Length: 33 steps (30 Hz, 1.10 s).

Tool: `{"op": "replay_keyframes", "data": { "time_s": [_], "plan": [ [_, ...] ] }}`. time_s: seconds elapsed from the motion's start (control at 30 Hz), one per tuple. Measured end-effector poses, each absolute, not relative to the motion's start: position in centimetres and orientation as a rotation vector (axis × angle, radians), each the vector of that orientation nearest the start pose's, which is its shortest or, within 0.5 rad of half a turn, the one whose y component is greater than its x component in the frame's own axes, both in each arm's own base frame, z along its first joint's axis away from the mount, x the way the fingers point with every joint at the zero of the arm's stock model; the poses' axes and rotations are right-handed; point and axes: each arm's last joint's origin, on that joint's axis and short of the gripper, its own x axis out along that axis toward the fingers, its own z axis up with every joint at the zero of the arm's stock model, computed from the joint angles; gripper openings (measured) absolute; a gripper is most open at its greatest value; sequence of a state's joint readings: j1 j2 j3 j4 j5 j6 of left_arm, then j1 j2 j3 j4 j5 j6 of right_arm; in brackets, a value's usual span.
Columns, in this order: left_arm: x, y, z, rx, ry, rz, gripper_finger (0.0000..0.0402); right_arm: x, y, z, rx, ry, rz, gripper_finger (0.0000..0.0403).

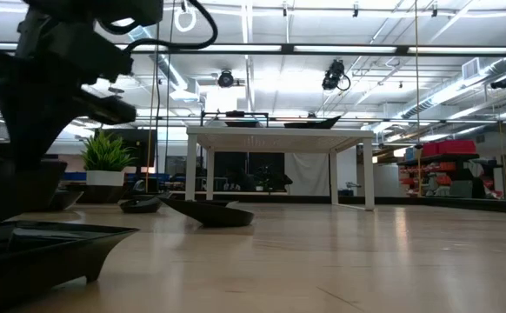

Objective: Pick & Place Mini shaped plates
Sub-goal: Stack the distorted square plate on top of the distorted square plate on the shelf

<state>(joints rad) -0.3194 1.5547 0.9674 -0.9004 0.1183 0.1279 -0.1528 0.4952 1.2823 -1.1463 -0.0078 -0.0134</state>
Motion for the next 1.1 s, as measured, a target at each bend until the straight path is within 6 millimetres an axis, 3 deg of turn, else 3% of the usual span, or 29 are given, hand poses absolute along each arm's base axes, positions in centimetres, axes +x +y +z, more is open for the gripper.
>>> {"op": "replay_keyframes", "data": {
  "time_s": [0.4,0.57,0.93,1.1],
  "plan": [
    [25.1,-7.5,18.9,0.217,1.471,-0.400,0.0018,0.9,-0.1,41.1,0.016,0.359,-0.141,0.0020],
    [25.0,-7.7,18.9,0.188,1.475,-0.476,0.0028,0.9,-0.1,41.1,0.016,0.359,-0.141,0.0020],
    [25.4,-7.4,18.8,0.195,1.443,-0.449,0.0159,0.9,-0.1,41.1,0.016,0.359,-0.141,0.0020],
    [25.1,-7.3,18.1,0.181,1.452,-0.460,0.0197,0.9,-0.1,41.1,0.015,0.359,-0.141,0.0020]
  ]
}}
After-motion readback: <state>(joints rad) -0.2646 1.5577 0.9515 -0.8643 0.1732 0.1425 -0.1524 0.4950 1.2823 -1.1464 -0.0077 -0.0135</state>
